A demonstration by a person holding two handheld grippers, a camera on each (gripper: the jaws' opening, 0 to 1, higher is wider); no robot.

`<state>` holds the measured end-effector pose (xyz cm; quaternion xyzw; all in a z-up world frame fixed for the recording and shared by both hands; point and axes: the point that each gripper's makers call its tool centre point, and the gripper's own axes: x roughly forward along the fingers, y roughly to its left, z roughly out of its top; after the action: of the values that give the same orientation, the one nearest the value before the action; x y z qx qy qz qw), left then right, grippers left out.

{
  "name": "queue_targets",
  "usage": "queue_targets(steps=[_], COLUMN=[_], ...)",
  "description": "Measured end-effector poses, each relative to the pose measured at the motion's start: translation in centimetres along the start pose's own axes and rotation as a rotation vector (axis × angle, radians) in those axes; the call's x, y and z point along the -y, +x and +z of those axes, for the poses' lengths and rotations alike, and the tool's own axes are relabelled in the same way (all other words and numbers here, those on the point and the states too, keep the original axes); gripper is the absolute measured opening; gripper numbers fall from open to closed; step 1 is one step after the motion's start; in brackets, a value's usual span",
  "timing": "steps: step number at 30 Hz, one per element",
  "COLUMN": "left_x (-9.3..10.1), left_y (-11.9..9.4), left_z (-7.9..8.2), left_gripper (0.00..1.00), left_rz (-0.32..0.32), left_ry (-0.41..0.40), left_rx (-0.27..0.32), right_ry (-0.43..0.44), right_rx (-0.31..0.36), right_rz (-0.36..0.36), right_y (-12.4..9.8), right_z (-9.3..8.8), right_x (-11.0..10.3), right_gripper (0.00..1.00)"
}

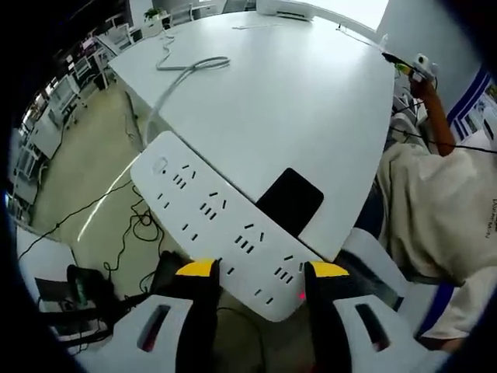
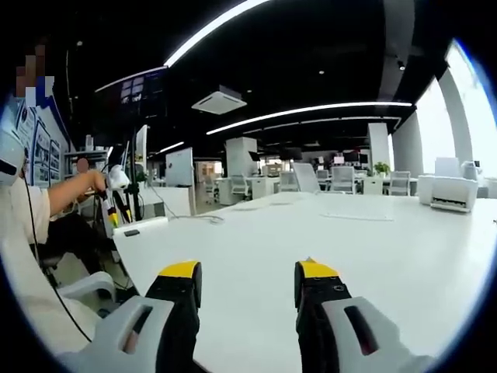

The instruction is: Pick up the power strip scattered on the table, fix it on the side mounting bracket of the table, and press the switch

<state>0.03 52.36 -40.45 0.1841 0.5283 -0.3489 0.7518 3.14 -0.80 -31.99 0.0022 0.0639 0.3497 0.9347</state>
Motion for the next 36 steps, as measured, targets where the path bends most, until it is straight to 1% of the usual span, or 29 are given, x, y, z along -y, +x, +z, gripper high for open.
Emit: queue_targets(steps=[7,12,16,20,23,27,32,36], left_x=[0.2,0.1,0.2,0.1,0.0,0.0,0.2,0.2], left_y=[0.0,0.0,0.0,0.0,0.0,0.0,0.1,0.1], left_z=[0.0,-0.1,-0.1,-0.1,-0.1,-0.1,0.0,0.0], left_gripper=[0.48,0.48,0.48,0.48,0.48,0.48,0.48,0.48], left_rz=[0.001,0.004,0.004,0.002,0.003,0.002,0.002,0.004], left_ry=[0.001,0.001,0.004,0.006,0.006,0.008,0.011,0.013], left_rx=[-0.03,-0.039,-0.032,-0.018,-0.018,-0.032,-0.069,-0.092], right_ry=[-0.023,-0.056,-0.078,-0.107,-0.133,-0.167,-0.182,-0.192], right_rx=[-0.03,-0.049,-0.051,-0.072,-0.09,-0.103,-0.102,-0.099], right_rz=[0.003,0.025,0.05,0.055,0.059,0.075,0.09,0.101], right_y=[0.5,1.2,2.0,2.8,3.6,4.8,5.9,6.8], right_z=[0.1,1.0,2.0,2.5,3.0,4.1,5.6,7.4], right_x=[-0.1,-0.5,-1.0,-1.2,-1.4,-2.0,-2.6,-3.1], right_gripper=[0.43,0.43,0.43,0.41,0.39,0.39,0.37,0.35])
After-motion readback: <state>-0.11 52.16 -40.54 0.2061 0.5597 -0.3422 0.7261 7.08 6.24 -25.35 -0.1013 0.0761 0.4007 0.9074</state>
